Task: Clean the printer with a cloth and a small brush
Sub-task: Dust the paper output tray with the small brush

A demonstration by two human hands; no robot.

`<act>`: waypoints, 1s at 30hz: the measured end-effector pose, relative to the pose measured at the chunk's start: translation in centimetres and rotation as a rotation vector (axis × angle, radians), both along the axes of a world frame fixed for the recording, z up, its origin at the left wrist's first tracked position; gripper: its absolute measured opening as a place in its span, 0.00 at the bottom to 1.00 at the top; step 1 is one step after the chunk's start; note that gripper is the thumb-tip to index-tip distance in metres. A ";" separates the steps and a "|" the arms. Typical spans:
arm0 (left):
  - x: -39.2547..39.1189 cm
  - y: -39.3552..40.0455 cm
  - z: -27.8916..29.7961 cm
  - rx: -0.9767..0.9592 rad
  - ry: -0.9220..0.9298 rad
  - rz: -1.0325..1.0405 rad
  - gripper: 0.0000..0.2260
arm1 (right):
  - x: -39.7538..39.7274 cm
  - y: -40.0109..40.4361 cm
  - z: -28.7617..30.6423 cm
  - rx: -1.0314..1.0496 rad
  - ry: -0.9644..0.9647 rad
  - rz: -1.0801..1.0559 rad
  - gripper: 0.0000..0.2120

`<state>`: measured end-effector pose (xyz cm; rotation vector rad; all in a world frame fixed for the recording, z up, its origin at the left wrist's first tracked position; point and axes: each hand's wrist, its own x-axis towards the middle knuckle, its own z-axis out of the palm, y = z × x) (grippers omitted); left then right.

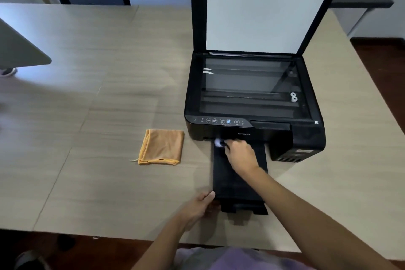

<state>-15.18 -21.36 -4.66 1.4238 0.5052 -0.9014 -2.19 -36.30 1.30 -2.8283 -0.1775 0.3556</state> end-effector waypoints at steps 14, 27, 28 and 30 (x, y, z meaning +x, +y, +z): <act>0.3 0.0 -0.7 -0.047 -0.013 0.002 0.11 | -5.5 -3.9 -0.5 0.084 0.168 0.063 0.11; 0.4 0.0 -0.2 -0.037 -0.041 -0.018 0.12 | -6.8 -2.2 1.6 0.093 0.379 0.190 0.08; 0.4 0.1 -0.1 -0.045 -0.044 -0.028 0.12 | -6.4 -2.9 2.2 0.034 0.380 0.147 0.07; 0.3 0.0 -0.1 -0.066 -0.035 -0.032 0.12 | -5.4 -5.1 2.4 -0.035 0.334 -0.024 0.10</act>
